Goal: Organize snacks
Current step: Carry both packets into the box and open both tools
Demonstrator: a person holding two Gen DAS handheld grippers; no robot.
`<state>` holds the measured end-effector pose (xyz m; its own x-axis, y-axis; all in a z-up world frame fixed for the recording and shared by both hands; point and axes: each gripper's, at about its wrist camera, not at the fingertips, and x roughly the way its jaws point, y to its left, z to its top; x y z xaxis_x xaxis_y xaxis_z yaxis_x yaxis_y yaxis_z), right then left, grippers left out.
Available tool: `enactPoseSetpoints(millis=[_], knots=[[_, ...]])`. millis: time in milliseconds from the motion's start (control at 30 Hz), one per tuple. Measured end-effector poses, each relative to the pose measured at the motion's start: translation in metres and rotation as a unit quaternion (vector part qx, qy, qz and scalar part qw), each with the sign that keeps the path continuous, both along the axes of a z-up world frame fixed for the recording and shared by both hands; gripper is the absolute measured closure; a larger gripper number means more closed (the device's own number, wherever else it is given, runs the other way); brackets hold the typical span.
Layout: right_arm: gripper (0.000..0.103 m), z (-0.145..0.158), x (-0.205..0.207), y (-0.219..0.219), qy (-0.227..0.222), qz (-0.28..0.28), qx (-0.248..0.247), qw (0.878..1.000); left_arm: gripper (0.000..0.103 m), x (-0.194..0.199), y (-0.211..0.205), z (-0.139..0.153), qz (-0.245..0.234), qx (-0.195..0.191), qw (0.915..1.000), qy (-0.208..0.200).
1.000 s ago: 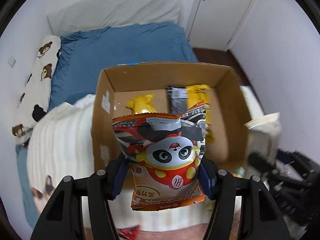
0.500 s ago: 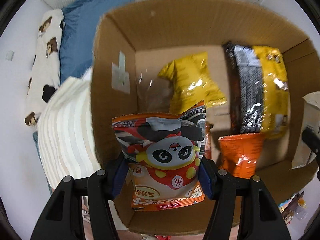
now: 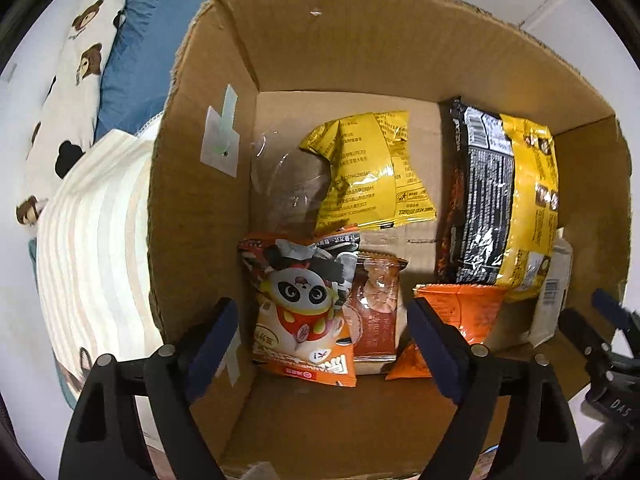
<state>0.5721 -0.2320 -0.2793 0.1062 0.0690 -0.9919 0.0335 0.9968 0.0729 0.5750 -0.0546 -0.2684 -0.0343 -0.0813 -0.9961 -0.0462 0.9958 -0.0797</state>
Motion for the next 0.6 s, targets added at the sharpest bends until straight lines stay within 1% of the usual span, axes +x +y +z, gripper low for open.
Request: enactPoseSetpoints(millis=[133,200,267,433,600], knots=[[0.008,0.001,-0.008,0.000,-0.006,-0.001,0.010,1.000,0.016,-0.010,0.005,0.005,0.022,-0.019,0.9994,-0.021],[0.007,0.003,-0.014,0.000,-0.012,0.001,0.014,1.000,0.016,-0.019,0.005,0.010,0.025,-0.020,0.9990,-0.033],[0.007,0.006,-0.019,0.000,-0.019,-0.001,0.014,1.000,0.016,-0.029,0.005,0.016,0.028,-0.021,0.9980,-0.053],[0.008,0.025,-0.037,0.003,-0.055,0.008,0.001,0.998,0.016,-0.058,-0.004,0.039,0.018,-0.007,0.9942,-0.106],[0.008,0.050,-0.060,0.009,-0.098,0.017,-0.016,0.995,0.016,-0.089,-0.014,0.072,0.010,0.004,0.9867,-0.162]])
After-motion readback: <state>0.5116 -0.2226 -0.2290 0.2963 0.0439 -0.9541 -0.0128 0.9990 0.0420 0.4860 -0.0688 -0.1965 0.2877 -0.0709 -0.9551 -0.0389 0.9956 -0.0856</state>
